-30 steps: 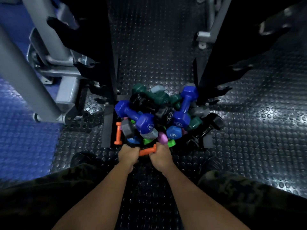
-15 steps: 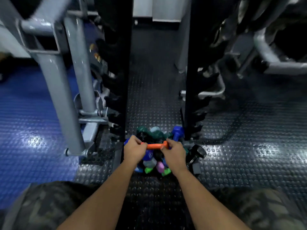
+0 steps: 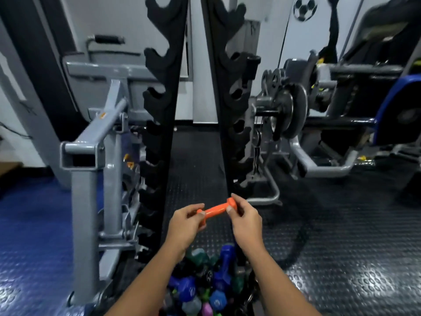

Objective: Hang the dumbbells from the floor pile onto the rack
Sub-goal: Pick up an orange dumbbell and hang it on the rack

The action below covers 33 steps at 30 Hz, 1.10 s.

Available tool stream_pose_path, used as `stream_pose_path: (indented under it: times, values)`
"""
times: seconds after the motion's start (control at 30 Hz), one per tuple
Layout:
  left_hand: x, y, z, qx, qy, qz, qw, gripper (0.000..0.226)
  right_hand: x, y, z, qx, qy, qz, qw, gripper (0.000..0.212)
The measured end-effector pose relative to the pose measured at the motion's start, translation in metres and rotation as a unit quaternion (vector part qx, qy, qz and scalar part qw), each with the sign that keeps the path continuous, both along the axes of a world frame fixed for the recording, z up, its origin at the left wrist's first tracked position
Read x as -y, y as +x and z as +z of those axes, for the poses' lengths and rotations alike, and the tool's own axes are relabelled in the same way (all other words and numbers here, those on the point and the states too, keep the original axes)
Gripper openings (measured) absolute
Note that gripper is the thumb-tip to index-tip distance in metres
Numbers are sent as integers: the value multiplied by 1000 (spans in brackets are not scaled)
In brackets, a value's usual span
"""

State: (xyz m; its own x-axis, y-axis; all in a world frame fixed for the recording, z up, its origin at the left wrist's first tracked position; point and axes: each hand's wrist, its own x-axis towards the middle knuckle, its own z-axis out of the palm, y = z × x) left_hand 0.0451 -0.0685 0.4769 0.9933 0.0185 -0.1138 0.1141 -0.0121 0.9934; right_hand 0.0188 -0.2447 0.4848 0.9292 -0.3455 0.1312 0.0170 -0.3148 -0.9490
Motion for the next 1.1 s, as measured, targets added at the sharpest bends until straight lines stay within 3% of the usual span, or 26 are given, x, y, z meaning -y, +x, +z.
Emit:
stream_pose_path:
  times: [0.17, 0.33, 0.43, 0.6, 0.67, 1.0, 1.1]
  values:
    - [19, 4, 59, 65, -17, -29, 997, 16, 15, 7, 49, 78, 5, -42, 996, 26]
    - [37, 5, 116, 129, -20, -33, 991, 15, 29, 18, 90, 130, -28, -65, 989, 44]
    - [41, 7, 144, 159, -18, -28, 987, 12, 35, 18, 110, 148, -24, -9, 989, 70]
    - [47, 6, 180, 166, -16, -30, 986, 11, 41, 5, 140, 138, -107, 83, 981, 132]
    - [52, -1, 191, 160, -10, -38, 986, 13, 39, 1, 149, 142, -103, 90, 980, 143]
    - [58, 1, 204, 161, 14, -50, 986, 10, 45, 4, 171, 189, -116, 32, 975, 133]
    - [57, 5, 206, 160, 28, -51, 985, 21, 51, 7, 176, 192, -130, 29, 972, 130]
